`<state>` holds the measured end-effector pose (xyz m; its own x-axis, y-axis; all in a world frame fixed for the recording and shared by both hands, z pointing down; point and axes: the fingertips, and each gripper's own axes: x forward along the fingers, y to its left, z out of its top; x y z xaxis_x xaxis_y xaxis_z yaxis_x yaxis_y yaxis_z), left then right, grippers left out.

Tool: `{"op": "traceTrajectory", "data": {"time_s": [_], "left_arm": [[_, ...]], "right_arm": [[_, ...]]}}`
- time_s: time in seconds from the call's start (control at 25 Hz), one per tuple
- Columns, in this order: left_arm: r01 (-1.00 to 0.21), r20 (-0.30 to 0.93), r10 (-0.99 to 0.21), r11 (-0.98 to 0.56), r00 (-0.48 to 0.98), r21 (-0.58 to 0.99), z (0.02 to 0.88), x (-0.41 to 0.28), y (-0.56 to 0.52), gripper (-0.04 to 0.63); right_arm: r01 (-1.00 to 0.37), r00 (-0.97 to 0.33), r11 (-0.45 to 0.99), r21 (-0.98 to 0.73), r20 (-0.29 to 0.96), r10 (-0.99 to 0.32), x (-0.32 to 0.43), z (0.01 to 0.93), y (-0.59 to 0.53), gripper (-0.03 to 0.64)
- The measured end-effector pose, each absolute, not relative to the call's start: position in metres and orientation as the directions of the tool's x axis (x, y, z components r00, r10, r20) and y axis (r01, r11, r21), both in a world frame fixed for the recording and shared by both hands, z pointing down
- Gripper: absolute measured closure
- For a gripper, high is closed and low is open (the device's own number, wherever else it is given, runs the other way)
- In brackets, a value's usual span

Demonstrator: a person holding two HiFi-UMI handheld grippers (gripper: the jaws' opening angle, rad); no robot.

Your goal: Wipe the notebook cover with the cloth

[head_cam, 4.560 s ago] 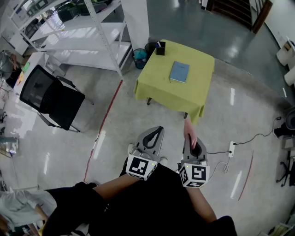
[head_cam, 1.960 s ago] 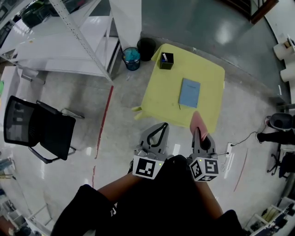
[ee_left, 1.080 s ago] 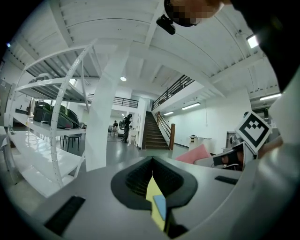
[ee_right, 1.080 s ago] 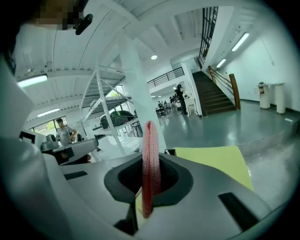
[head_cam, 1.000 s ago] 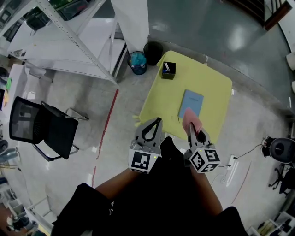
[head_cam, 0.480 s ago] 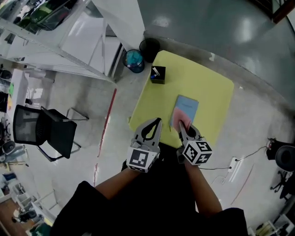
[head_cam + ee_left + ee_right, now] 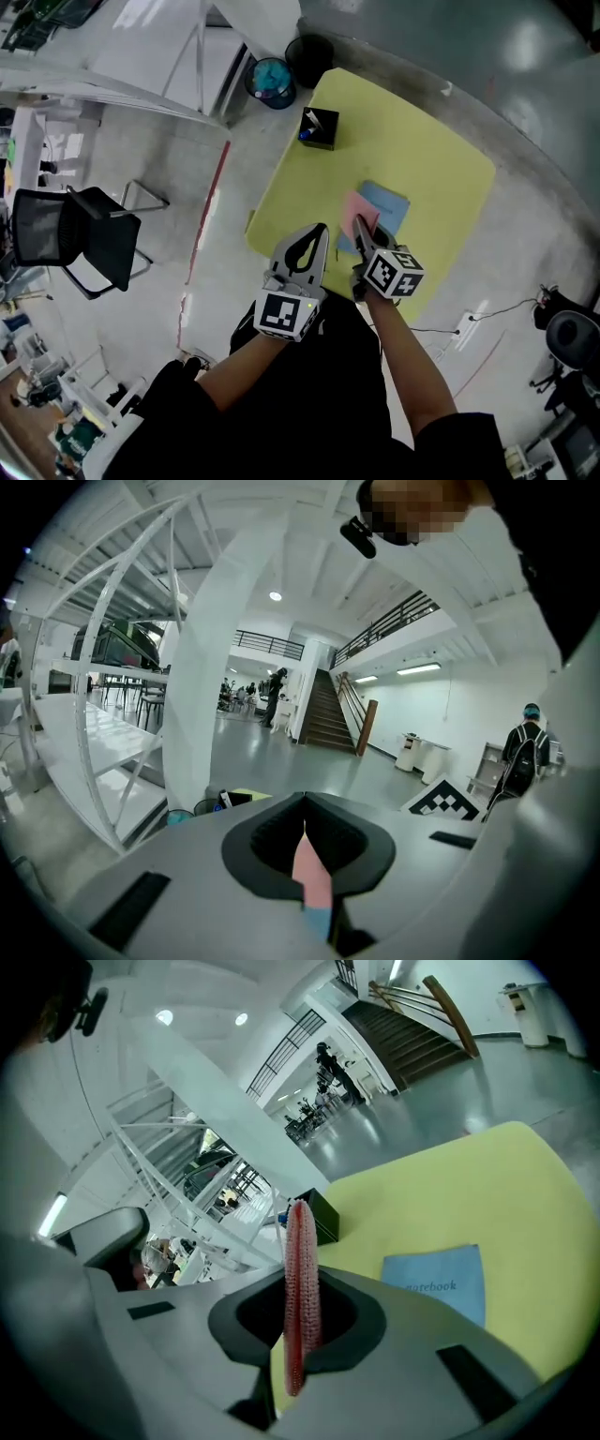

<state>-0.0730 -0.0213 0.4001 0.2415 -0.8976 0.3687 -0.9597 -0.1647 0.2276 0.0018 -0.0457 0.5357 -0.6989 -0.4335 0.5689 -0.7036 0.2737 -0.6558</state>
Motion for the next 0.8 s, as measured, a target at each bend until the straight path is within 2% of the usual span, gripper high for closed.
{"op": "traceTrajectory", "data": {"time_s": [0.44, 0.8], "left_arm": [[-0.956, 0.425, -0.867, -0.168, 0.26, 0.242, 0.46, -0.063, -0.036, 0.581], [-0.95, 0.446, -0.844, -0.212, 0.296, 0.229, 0.472, -0.055, -0.04, 0.581]], "right_arm": [[-0.744, -0.661, 0.207, -0.636, 0.652, -0.371, 0.001, 0.633, -0.07, 0.58], [-0.778, -0.619, 0.158, -0.608, 0.701, -0.354, 0.002, 0.681, -0.079, 0.58]]}}
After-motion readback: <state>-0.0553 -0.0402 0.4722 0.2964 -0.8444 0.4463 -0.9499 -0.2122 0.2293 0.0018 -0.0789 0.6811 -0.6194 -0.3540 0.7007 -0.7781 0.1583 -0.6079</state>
